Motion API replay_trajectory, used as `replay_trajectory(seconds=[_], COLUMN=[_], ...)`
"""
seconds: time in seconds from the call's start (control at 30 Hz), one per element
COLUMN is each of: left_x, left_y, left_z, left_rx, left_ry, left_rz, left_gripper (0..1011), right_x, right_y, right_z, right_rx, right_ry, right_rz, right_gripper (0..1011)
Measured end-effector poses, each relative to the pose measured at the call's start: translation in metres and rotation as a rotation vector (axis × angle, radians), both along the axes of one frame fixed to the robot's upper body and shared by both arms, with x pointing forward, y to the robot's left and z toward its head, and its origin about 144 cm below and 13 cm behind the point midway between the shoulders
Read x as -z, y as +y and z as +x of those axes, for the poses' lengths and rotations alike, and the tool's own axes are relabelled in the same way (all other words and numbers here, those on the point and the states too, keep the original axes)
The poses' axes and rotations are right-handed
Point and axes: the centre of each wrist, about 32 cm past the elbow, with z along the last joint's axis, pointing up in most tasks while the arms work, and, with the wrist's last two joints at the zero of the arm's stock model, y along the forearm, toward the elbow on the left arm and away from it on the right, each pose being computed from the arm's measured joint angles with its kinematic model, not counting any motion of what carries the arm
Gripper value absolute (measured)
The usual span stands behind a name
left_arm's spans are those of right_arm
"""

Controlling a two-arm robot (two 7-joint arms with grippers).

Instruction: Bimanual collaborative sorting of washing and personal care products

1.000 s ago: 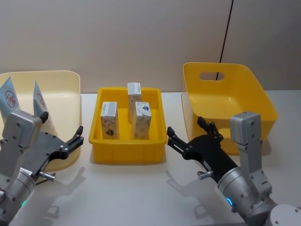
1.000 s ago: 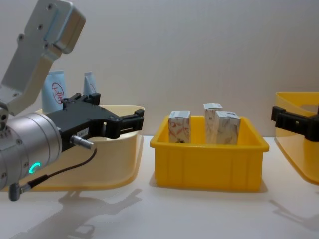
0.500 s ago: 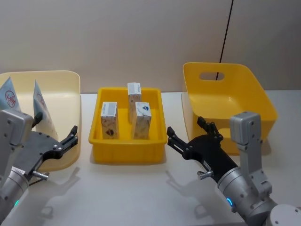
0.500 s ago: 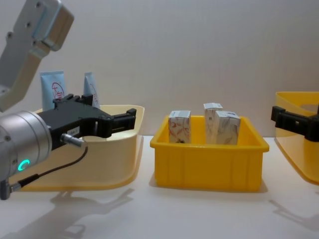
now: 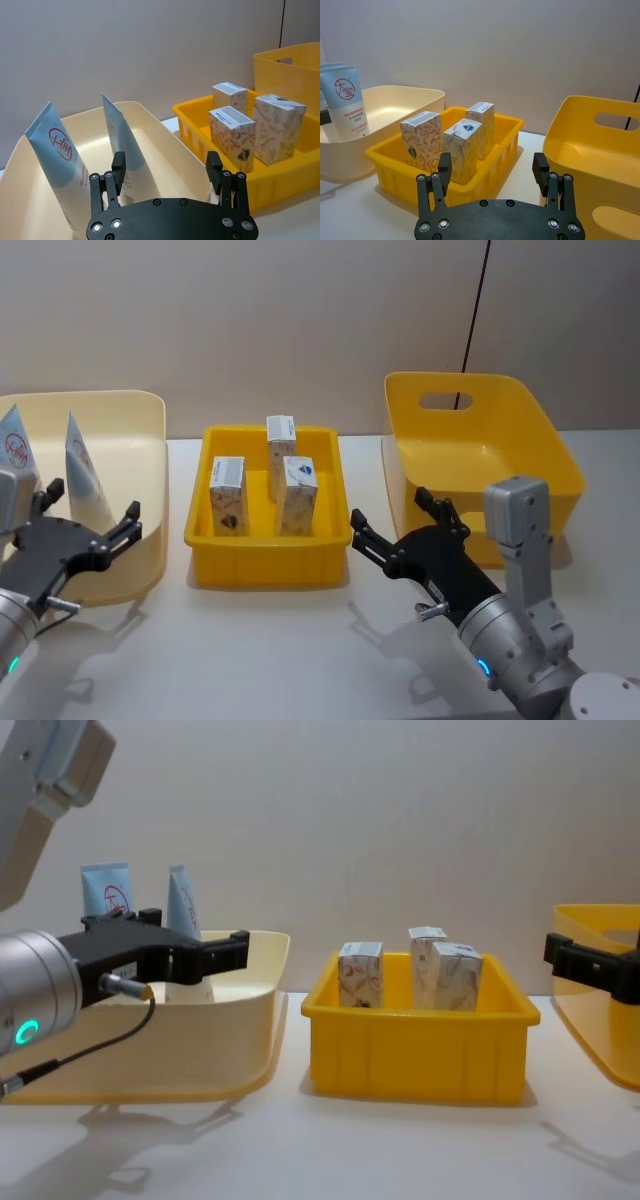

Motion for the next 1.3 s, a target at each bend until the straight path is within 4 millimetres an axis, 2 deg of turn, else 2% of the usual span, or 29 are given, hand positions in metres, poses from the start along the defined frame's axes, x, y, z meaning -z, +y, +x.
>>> replay_trajectory(seconds=[0.6,1.3], left_x=[-0.013,-0.009], left_y=[0.003,-0.007], left_z=[0.029,0.057], left_rx=[-0.024,-0.042], left_ry=[0.055,0.126], left_rz=[-0.054,-0.067], left_gripper=[1002,1002], right_x=[0.000,0.000], right_y=[0.000,0.000], right_z=[0.000,0.000], right_rx=[0.000,0.000], right_ry=[0.000,0.000], right_rz=[0.000,0.000], right_gripper=[1002,1002])
